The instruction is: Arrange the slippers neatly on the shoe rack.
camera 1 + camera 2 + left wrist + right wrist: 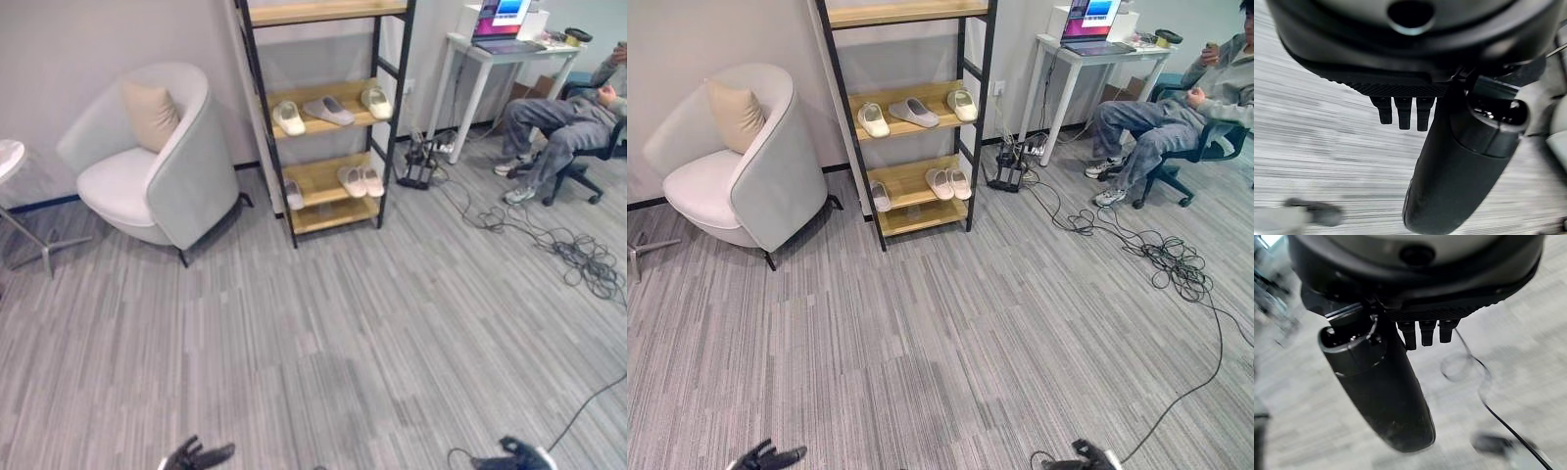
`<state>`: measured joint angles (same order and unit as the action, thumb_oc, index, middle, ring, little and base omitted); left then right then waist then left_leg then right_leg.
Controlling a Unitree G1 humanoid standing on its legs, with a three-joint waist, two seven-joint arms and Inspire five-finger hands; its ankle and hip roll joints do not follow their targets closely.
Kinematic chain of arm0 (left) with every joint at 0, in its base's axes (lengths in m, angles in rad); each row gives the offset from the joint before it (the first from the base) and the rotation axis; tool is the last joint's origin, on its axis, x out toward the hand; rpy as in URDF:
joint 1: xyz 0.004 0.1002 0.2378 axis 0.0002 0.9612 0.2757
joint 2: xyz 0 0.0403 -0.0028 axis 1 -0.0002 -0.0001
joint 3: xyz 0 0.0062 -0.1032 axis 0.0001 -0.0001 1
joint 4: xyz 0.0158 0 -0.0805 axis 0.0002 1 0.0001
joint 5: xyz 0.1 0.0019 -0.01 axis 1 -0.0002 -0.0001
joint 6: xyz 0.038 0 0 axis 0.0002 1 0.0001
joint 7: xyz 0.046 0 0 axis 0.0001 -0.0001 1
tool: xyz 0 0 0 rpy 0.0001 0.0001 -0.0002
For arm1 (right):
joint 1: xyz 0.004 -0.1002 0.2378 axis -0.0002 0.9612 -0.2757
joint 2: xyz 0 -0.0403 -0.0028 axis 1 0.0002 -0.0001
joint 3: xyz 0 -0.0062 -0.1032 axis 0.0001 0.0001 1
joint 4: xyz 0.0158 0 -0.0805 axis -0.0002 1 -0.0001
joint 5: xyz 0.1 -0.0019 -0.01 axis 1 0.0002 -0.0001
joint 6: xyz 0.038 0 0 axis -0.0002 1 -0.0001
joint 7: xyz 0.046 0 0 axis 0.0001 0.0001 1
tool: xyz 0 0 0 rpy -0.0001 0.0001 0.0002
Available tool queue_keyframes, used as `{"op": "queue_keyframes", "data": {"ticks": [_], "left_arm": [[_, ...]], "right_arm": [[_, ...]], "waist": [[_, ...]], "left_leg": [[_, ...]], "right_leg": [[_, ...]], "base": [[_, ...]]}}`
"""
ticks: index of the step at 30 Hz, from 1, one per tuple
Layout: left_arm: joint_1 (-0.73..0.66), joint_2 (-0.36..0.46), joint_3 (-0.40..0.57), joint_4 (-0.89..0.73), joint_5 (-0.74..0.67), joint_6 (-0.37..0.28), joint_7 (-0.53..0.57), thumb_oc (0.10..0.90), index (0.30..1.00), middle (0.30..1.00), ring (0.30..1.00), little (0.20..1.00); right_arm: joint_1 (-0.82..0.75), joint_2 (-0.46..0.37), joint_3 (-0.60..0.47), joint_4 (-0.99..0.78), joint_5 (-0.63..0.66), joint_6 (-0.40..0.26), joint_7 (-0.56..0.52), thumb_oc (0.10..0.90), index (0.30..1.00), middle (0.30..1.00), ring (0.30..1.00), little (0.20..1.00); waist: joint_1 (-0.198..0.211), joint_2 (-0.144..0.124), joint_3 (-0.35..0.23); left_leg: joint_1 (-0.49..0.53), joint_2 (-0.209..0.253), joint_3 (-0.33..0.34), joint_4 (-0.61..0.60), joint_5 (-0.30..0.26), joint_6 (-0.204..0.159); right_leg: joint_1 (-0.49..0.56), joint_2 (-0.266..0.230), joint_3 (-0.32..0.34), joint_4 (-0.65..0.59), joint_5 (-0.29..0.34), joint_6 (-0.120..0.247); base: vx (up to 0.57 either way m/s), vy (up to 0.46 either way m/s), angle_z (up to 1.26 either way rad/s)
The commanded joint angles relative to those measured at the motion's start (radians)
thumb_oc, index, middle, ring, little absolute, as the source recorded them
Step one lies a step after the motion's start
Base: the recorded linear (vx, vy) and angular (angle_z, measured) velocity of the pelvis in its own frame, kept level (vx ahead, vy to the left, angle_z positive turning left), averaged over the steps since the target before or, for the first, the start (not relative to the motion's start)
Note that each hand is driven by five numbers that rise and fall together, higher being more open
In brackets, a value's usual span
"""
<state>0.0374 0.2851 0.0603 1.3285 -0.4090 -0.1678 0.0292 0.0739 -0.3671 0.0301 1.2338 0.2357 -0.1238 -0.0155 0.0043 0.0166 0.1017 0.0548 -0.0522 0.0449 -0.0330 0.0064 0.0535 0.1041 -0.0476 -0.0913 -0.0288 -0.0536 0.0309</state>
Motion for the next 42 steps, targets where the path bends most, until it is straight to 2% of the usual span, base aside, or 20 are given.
{"op": "queue_keyframes", "data": {"ticks": [1, 6, 9, 10, 11, 12, 15, 16, 17, 20, 22, 26, 27, 28, 30, 32, 34, 36, 40, 42], "left_arm": [[-0.022, 0.042, 0.024, 0.021, 0.062, -0.023, 0.003, 0.8, 0.9, 0.9, 0.9, 0.9], [-0.033, 0.011, -0.012, 0.013, 0.053, -0.014, -0.021, 0.8, 0.9, 0.9, 0.9, 0.9], [-0.045, -0.002, -0.038, -0.005, 0.046, -0.016, -0.023, 0.8, 0.9, 0.9, 0.9, 0.9], [-0.058, -0.007, -0.062, -0.024, 0.05, -0.016, -0.017, 0.8, 0.9, 0.9, 0.9, 0.9], [-0.058, -0.007, -0.063, -0.025, 0.05, -0.016, -0.017, 0.8, 0.9, 0.9, 0.9, 0.9], [-0.075, -0.006, -0.075, -0.047, 0.049, -0.017, -0.008, 0.8, 0.9, 0.9, 0.9, 0.9], [-0.089, -0.015, -0.113, -0.056, 0.074, -0.019, 0.009, 0.8, 0.9, 0.9, 0.9, 0.9], [-0.083, -0.027, -0.123, -0.046, 0.099, -0.015, 0.011, 0.8, 0.9, 0.9, 0.9, 0.9], [-0.076, -0.032, -0.124, -0.042, 0.101, -0.015, 0.013, 0.8, 0.9, 0.9, 0.9, 0.9], [-0.052, -0.044, -0.113, -0.017, 0.111, -0.009, 0.01, 0.8, 0.9, 0.9, 0.9, 0.9], [-0.03, -0.049, -0.109, 0.013, 0.121, -0.007, 0.012, 0.8, 0.9, 0.9, 0.9, 0.9], [0.004, -0.045, -0.06, 0.059, 0.14, 0.008, 0.01, 0.8, 0.9, 0.9, 0.9, 0.9], [0.001, -0.037, -0.054, 0.052, 0.135, 0.005, 0.012, 0.8, 0.9, 0.9, 0.9, 0.9], [0.002, -0.036, -0.054, 0.051, 0.135, 0.005, 0.012, 0.8, 0.9, 0.9, 0.9, 0.9], [-0.022, -0.028, -0.067, 0.032, 0.132, 0.004, 0.014, 0.8, 0.9, 0.9, 0.9, 0.9], [-0.047, -0.023, -0.085, 0.003, 0.124, 0.001, 0.02, 0.8, 0.9, 0.9, 0.9, 0.9], [-0.087, -0.015, -0.122, -0.049, 0.124, -0.001, 0.035, 0.8, 0.9, 0.9, 0.9, 0.9], [-0.11, -0.002, -0.143, -0.109, 0.11, -0.01, 0.045, 0.8, 0.9, 0.9, 0.9, 0.9], [-0.124, 0.011, -0.156, -0.192, 0.096, -0.027, 0.049, 0.8, 0.9, 0.9, 0.9, 0.9], [-0.123, 0.005, -0.162, -0.187, 0.101, -0.029, 0.05, 0.8, 0.9, 0.9, 0.9, 0.9]], "right_arm": [[0.028, -0.085, 0.006, 0.003, -0.026, -0.019, -0.025, 0.8, 0.9, 0.9, 0.9, 0.9], [0.026, -0.076, 0.044, 0.001, -0.055, -0.011, -0.017, 0.8, 0.9, 0.9, 0.9, 0.9], [0.016, -0.078, 0.067, -0.017, -0.065, -0.013, -0.019, 0.8, 0.9, 0.9, 0.9, 0.9], [0.019, -0.079, 0.074, -0.035, -0.064, -0.02, -0.025, 0.8, 0.9, 0.9, 0.9, 0.9], [0.019, -0.079, 0.074, -0.035, -0.064, -0.02, -0.025, 0.8, 0.9, 0.9, 0.9, 0.9], [0.02, -0.079, 0.081, -0.045, -0.063, -0.02, -0.034, 0.8, 0.9, 0.9, 0.9, 0.9], [0.01, -0.079, 0.094, -0.037, -0.058, -0.007, -0.046, 0.8, 0.9, 0.9, 0.9, 0.9], [0.002, -0.074, 0.101, -0.034, -0.053, -0.006, -0.051, 0.8, 0.9, 0.9, 0.9, 0.9], [-0.001, -0.069, 0.103, -0.036, -0.05, -0.008, -0.052, 0.8, 0.9, 0.9, 0.9, 0.9], [-0.015, -0.043, 0.127, -0.023, -0.06, -0.005, -0.056, 0.8, 0.9, 0.9, 0.9, 0.9], [-0.032, -0.031, 0.141, -0.008, -0.081, 0.004, -0.057, 0.8, 0.9, 0.9, 0.9, 0.9], [-0.012, 0.009, 0.149, -0.005, -0.103, 0.006, -0.043, 0.8, 0.9, 0.9, 0.9, 0.9], [0.0, 0.023, 0.156, -0.003, -0.105, 0.005, -0.033, 0.8, 0.9, 0.9, 0.9, 0.9], [0.001, 0.024, 0.156, -0.003, -0.105, 0.005, -0.033, 0.8, 0.9, 0.9, 0.9, 0.9], [-0.004, 0.032, 0.174, -0.006, -0.132, 0.011, -0.027, 0.8, 0.9, 0.9, 0.9, 0.9], [-0.017, 0.032, 0.188, -0.014, -0.153, 0.018, -0.024, 0.8, 0.9, 0.9, 0.9, 0.9], [-0.033, 0.027, 0.198, -0.048, -0.168, 0.019, -0.035, 0.8, 0.9, 0.9, 0.9, 0.9], [-0.04, 0.025, 0.214, -0.079, -0.186, 0.017, -0.042, 0.8, 0.9, 0.9, 0.9, 0.9], [-0.033, 0.014, 0.238, -0.143, -0.197, 0.002, -0.045, 0.8, 0.9, 0.9, 0.9, 0.9], [-0.025, 0.015, 0.237, -0.143, -0.194, 0.004, -0.043, 0.8, 0.9, 0.9, 0.9, 0.9]], "waist": [[0.004, -0.01, -0.015], [-0.004, -0.004, 0.011], [0.001, -0.013, 0.046], [0.0, -0.027, 0.08], [-0.001, -0.025, 0.079], [0.0, -0.033, 0.104], [0.012, -0.047, 0.139], [0.028, -0.036, 0.135], [0.036, -0.029, 0.125], [0.078, 0.004, 0.102], [0.109, -0.011, 0.101], [0.134, -0.035, 0.053], [0.136, -0.063, 0.032], [0.136, -0.064, 0.031], [0.135, -0.095, 0.027], [0.136, -0.1, 0.033], [0.118, -0.079, 0.049], [0.101, -0.056, 0.075], [0.073, -0.046, 0.11], [0.053, -0.045, 0.12]], "left_leg": [[0.014, 0.044, -0.053, 0.072, -0.096, -0.056], [-0.002, 0.06, -0.068, 0.111, -0.102, -0.069], [-0.064, 0.074, -0.066, 0.253, -0.09, -0.096], [-0.162, 0.119, -0.03, 0.432, 0.007, -0.133], [-0.167, 0.121, -0.033, 0.438, 0.004, -0.134], [-0.232, 0.16, -0.005, 0.558, 0.072, -0.139], [-0.347, 0.18, 0.067, 0.68, 0.045, -0.111], [-0.388, 0.151, 0.126, 0.565, -0.012, -0.092], [-0.391, 0.14, 0.14, 0.488, -0.011, -0.089], [-0.384, 0.1, 0.172, 0.159, 0.077, -0.093], [-0.402, 0.075, 0.145, 0.081, 0.085, -0.09], [-0.394, 0.061, 0.115, 0.132, 0.131, -0.061], [-0.387, 0.041, 0.117, 0.163, 0.108, -0.043], [-0.388, 0.04, 0.118, 0.165, 0.106, -0.043], [-0.359, 0.022, 0.131, 0.184, 0.056, -0.017], [-0.315, 0.011, 0.138, 0.189, 0.011, 0.011], [-0.244, 0.015, 0.13, 0.181, -0.027, 0.041], [-0.169, 0.009, 0.1, 0.164, -0.058, 0.058], [-0.081, -0.001, 0.029, 0.162, -0.114, 0.046], [-0.059, -0.006, 0.006, 0.168, -0.135, 0.037]], "right_leg": [[-0.038, -0.026, 0.019, 0.097, -0.031, 0.062], [-0.068, -0.011, 0.018, 0.153, -0.063, 0.047], [-0.072, 0.002, 0.028, 0.169, -0.081, 0.026], [-0.055, 0.01, 0.022, 0.17, -0.09, 0.002], [-0.057, 0.013, 0.021, 0.171, -0.09, 0.002], [-0.048, 0.018, 0.015, 0.173, -0.088, -0.018], [-0.016, 0.022, 0.001, 0.16, -0.104, -0.037], [0.024, 0.033, 0.003, 0.138, -0.127, -0.027], [0.029, 0.037, 0.008, 0.132, -0.131, -0.022], [0.09, 0.072, 0.04, 0.108, -0.158, -0.003], [0.144, 0.07, 0.074, 0.106, -0.177, 0.005], [0.175, 0.057, 0.121, 0.143, -0.17, 0.023], [0.165, 0.032, 0.123, 0.201, -0.112, 0.052], [0.164, 0.032, 0.122, 0.201, -0.112, 0.052], [0.127, 0.001, 0.115, 0.345, 0.018, 0.124], [0.067, -0.039, 0.072, 0.497, 0.166, 0.2], [-0.007, -0.074, 0.012, 0.662, 0.227, 0.186], [-0.103, -0.105, -0.038, 0.746, 0.187, 0.15], [-0.213, -0.125, -0.07, 0.567, 0.023, 0.097], [-0.24, -0.114, -0.034, 0.44, 0.021, 0.099]], "base": [[0.02, -0.041, 0.0], [0.02, -0.138, 0.02], [0.0, -0.191, 0.03], [0.0, -0.163, 0.08], [0.01, -0.269, 0.28], [0.04, -0.193, 0.35], [0.17, -0.206, -0.1], [0.36, -0.027, -0.05], [0.46, 0.06, 0.18], [0.39, 0.095, -0.08], [0.38, 0.08, -0.33], [0.53, 0.151, -0.86], [0.61, 0.23, -0.31], [0.45, 0.179, -0.37], [0.3, 0.145, 0.02], [0.34, 0.194, 0.0], [0.37, 0.227, -0.08], [0.34, 0.162, 0.18], [0.34, -0.005, 0.36], [0.31, -0.09, 0.23]]}}
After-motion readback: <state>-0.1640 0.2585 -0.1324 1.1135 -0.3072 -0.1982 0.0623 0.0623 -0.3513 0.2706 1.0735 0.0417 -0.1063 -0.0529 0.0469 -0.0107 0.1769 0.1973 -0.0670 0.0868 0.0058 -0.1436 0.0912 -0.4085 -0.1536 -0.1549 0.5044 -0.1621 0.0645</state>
